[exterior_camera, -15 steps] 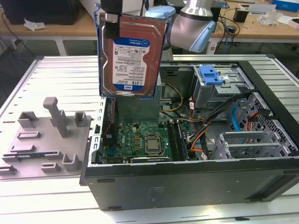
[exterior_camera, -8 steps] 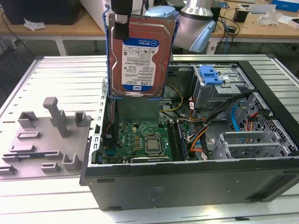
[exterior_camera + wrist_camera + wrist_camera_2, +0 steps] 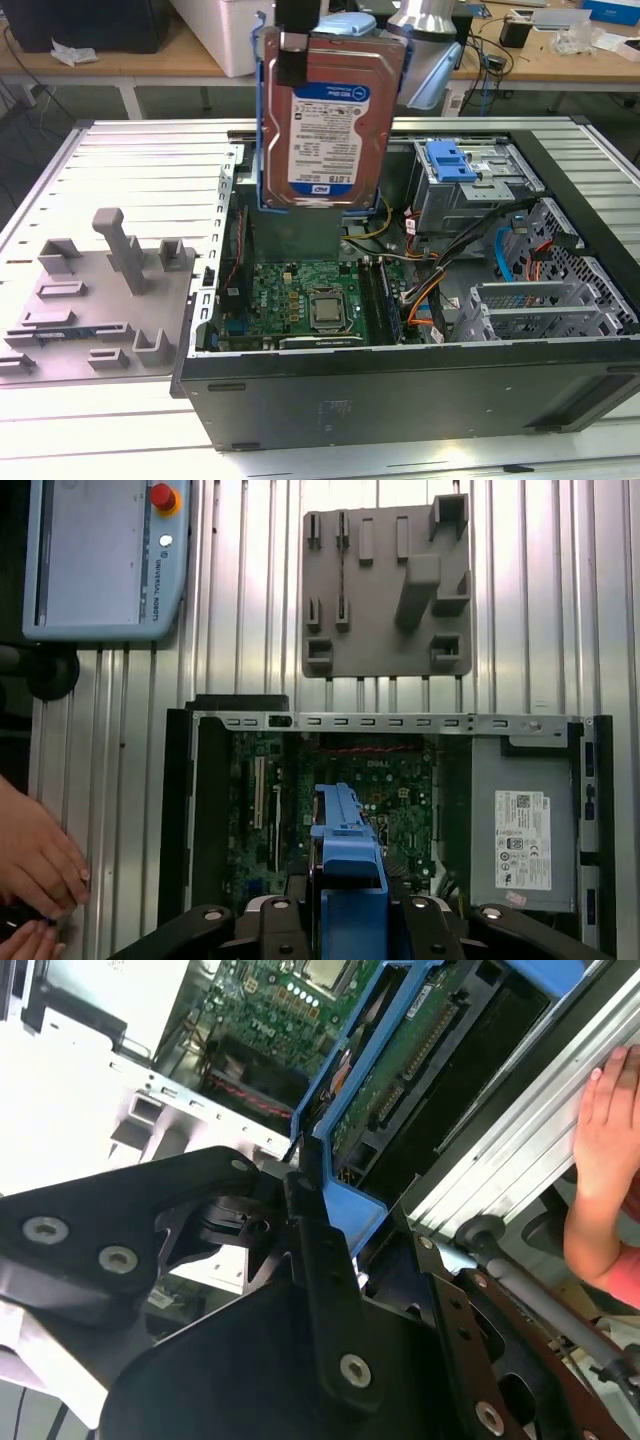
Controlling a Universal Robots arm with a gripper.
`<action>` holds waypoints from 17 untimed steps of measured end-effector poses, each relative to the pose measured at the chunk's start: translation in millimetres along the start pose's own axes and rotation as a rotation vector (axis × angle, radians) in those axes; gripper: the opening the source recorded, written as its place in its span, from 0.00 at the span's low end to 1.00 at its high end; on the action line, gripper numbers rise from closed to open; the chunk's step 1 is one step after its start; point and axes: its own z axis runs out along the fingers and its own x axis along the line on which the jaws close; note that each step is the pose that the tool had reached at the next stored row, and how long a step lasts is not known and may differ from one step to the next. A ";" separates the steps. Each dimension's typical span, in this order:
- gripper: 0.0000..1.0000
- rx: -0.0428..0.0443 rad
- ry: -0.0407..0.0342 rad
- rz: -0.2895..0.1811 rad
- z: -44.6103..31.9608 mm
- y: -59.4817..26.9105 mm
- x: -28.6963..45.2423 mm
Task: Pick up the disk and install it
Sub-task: 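Pick up the disk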
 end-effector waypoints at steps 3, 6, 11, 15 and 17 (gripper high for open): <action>0.37 0.0015 0.0000 0.000 -0.7 -10.6 1.5; 0.37 0.0022 -0.0001 0.000 -1.3 -19.3 2.7; 0.37 0.0030 -0.0001 0.000 -2.5 -37.5 5.5; 0.37 0.0032 0.0000 0.000 -3.5 -52.6 7.9; 0.37 0.0032 0.0000 0.001 -4.0 -59.5 9.0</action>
